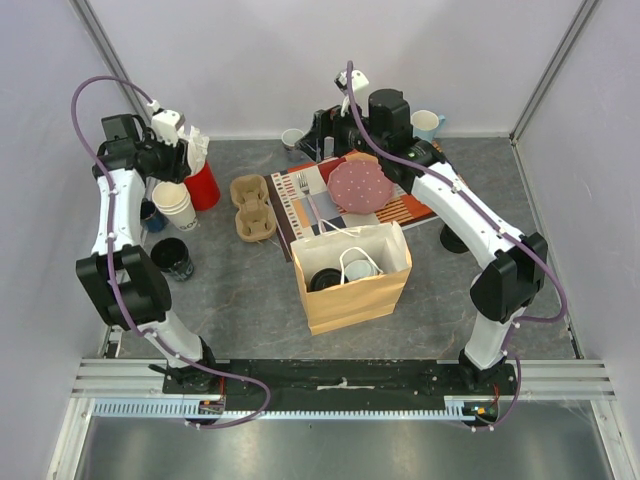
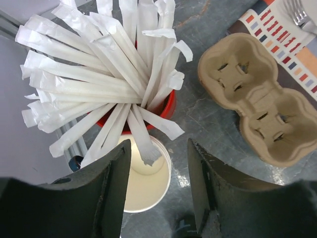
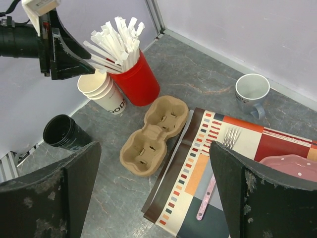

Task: Pack the takeout coffee

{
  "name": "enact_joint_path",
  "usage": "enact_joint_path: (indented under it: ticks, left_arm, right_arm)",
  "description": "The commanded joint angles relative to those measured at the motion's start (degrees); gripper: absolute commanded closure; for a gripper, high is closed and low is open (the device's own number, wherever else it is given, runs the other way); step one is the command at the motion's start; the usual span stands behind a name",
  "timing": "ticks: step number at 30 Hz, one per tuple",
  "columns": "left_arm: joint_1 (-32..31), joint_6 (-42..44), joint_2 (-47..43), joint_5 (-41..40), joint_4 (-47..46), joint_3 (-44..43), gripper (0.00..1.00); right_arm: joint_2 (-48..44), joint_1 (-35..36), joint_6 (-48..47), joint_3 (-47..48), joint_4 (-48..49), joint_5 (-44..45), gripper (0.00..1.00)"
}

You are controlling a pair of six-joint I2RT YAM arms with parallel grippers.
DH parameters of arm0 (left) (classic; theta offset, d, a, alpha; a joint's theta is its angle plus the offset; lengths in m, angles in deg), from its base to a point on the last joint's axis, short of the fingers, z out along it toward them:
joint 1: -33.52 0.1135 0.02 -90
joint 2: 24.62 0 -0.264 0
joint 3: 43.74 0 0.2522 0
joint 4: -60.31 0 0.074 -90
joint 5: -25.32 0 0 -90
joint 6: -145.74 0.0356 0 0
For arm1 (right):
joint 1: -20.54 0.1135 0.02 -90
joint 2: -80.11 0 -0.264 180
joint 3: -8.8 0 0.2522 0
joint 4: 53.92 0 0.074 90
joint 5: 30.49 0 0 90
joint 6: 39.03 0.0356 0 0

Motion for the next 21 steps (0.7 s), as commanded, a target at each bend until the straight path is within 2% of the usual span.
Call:
enact_joint_path:
  ticks: [1, 6, 10, 21]
  left_arm:
    - [0.0, 6.0, 1.3, -1.1, -1.2, -3.7, 0.45]
    - [0.0, 6.9, 2.9, -1.1, -1.7, -3.9, 0.45]
    - [0.1, 7.5, 4.7, -1.5, -1.5, -5.2, 0.62]
    - [0.1, 9.9, 5.5, -1.0, 1.6, -5.8, 0.57]
  right_arm:
    - [0.1, -0.4, -0.3, 0.2, 1.8, -0.8, 0.02]
    - [0.4, -0.9, -0.1, 0.5, 1.7, -1.1, 0.02]
    - [0.7, -0.9, 0.2, 1.0, 1.4, -1.5, 0.02]
    - [0.4, -1.5, 0.8, 1.3, 0.9, -1.9, 0.02]
